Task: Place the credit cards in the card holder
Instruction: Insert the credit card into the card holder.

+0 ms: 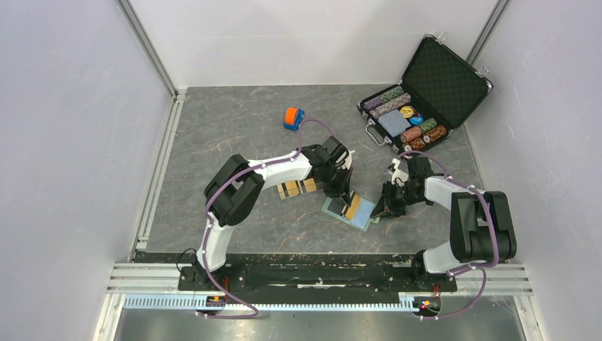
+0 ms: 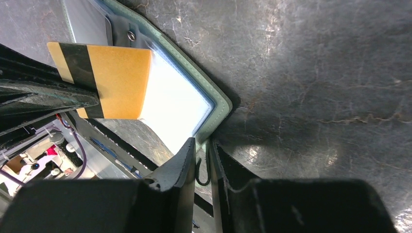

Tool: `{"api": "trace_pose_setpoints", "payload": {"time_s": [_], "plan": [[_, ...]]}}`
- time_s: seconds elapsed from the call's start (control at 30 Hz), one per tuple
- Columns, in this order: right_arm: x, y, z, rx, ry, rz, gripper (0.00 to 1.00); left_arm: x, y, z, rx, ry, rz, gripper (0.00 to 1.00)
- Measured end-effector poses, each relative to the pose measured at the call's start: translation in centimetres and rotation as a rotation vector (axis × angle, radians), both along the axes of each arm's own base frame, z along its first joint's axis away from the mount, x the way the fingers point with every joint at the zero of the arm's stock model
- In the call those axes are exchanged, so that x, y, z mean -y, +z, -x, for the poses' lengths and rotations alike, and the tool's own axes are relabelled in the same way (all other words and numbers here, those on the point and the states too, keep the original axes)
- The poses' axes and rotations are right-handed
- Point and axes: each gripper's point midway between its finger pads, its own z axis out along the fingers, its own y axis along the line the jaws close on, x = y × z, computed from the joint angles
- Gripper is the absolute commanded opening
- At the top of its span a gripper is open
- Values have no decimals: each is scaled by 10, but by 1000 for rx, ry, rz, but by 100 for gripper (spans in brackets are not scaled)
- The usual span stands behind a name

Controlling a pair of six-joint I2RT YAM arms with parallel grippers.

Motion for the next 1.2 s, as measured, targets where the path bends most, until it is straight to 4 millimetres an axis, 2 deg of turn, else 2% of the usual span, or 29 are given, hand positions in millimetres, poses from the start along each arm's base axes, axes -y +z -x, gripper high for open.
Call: {"api": "trace_pose_setpoints", "payload": {"time_s": [0.2, 0.33, 0.7, 0.87, 1.2], "plan": [[0, -2, 1, -7, 0, -1, 7, -4, 3, -9, -25, 15, 35, 2], [0, -3, 1, -9, 1, -3, 4, -12, -5, -14, -44, 50, 37, 2], [-1, -3, 1, -11, 2, -10, 3, -8, -5, -14, -59, 54, 85, 2], [-1, -3, 1, -11, 2, -10, 3, -6, -10, -8, -104, 82, 113, 2], [-2, -3, 2, -12, 3, -11, 3, -8, -8, -2, -110, 90, 116, 2]]}}
